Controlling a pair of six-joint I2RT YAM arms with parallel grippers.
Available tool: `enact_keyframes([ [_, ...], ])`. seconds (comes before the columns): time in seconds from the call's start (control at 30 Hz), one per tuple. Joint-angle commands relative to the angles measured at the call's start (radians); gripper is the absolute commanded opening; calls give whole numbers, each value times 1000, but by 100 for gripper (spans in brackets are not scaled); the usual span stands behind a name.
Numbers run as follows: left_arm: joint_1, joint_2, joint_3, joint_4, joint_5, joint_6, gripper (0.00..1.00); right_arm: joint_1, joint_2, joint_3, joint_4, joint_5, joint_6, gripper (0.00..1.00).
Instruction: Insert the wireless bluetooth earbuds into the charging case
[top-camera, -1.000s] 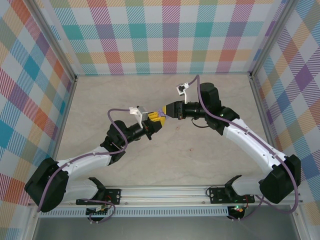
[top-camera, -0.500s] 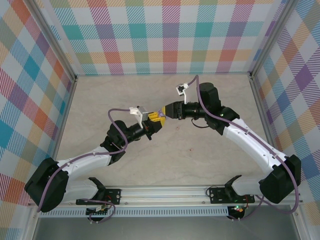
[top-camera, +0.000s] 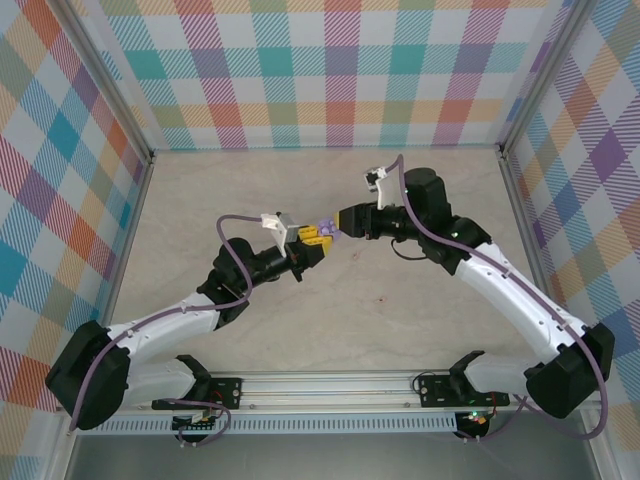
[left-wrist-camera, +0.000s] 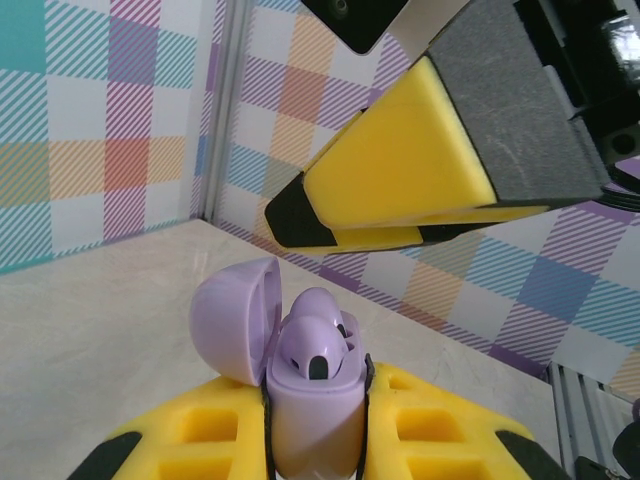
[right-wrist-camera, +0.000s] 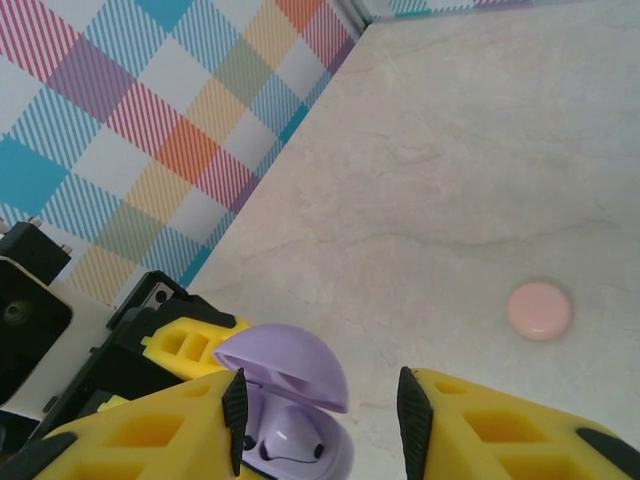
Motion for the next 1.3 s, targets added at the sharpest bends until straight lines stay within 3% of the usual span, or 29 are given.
enact_keyframes([
  [0.0, -19, -26, 37, 12, 53, 19, 17, -27, -27, -21, -30, 43, -32, 45],
  [0.27, -19, -7, 51, 104, 153, -32, 17, -132, -26, -86, -7, -93, -39, 30],
  [0.57, -19, 28, 70, 181, 230, -82, 17, -148, -10, -134, 84, -267, -39, 19],
  [1.27, -20, 92, 105, 147, 254, -118, 17, -149, -82, -184, 269, -438, 12, 17],
])
